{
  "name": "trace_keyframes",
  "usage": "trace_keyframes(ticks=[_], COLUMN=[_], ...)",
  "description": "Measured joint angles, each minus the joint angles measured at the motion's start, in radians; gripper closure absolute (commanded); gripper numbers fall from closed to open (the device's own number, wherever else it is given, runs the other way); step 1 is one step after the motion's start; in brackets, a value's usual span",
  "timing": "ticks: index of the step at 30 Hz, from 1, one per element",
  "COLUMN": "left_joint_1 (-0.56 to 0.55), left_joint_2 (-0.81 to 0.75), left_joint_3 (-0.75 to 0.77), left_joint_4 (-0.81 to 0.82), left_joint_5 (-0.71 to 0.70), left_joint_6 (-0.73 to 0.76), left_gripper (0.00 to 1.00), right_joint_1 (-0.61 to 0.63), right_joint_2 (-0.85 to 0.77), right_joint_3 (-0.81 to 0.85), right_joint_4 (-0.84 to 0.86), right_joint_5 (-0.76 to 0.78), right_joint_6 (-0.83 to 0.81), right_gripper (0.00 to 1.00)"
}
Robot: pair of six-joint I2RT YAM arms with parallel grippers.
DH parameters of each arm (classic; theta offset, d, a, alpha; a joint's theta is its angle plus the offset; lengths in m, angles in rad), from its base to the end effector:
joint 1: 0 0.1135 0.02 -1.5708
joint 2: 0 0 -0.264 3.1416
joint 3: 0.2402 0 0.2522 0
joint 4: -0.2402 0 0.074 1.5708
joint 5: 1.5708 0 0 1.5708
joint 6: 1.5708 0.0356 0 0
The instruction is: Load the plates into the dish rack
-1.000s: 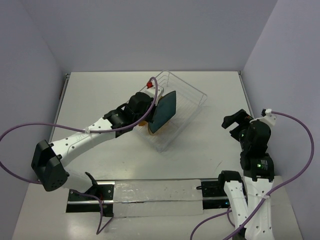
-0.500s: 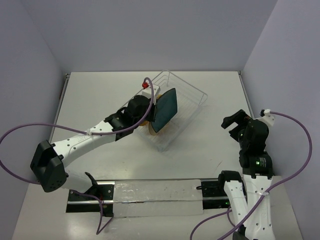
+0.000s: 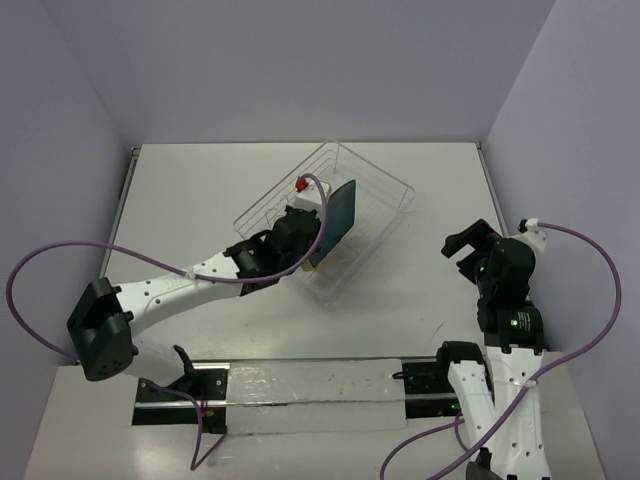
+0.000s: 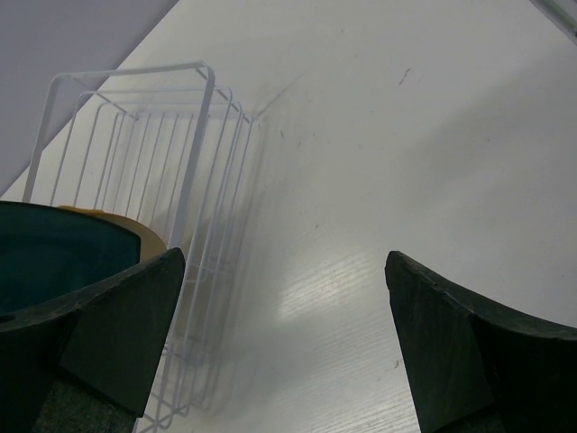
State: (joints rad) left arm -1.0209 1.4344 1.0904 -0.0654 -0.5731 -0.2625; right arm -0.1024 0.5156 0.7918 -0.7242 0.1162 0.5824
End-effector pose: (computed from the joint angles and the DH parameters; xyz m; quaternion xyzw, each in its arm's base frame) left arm 0.1891 -0.2715 0.3076 0.1528 0.8024 -0.1257 0.5630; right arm 0.1072 -0.0152 0.3208 0.3129 0.7856 0.0786 0.5279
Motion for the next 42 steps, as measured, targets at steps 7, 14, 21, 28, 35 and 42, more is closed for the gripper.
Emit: trace_keyframes(ticks=[7,14,21,28,35,42], left_joint_1=[-0.02,-0.07,-0.077,-0.078,-0.079,-0.083], left_joint_2=[-0.05,-0.057,-0.058,-0.058,-0.058,-0.059], left_joint_3=[-0.12,-0.159,-0.162,-0.162,-0.162,-0.162], left_joint_4=[0.134,0.169,0.166,0.159,0.135,0.105], left_joint_5=[-0.033,-0.092,-0.104,-0.117,-0.133,-0.127], left_joint_6=[-0.003,0.02,0.022,-0.002,-0.034,-0.062], left_gripper=[1.0,0.98,0.82,0.6,0.6,0.48], right_joint_1=[0.0,0.0,0.0,0.0,0.0,0.0], right_joint_2=[0.0,-0.009,-0.019,-0.023,-0.033,-0.041], right_joint_3=[0.0,-0.003,-0.02,-0.02,-0.021,-0.032], right_joint_4=[0.0,0.008,0.014,0.015,0.016,0.021], right_joint_5=[0.0,0.0,0.0,0.0,0.0,-0.001], right_joint_6=[0.0,0.001,0.004,0.007,0.014,0.02], right_gripper=[0.0,0.0,0.0,0.0,0.0,0.0])
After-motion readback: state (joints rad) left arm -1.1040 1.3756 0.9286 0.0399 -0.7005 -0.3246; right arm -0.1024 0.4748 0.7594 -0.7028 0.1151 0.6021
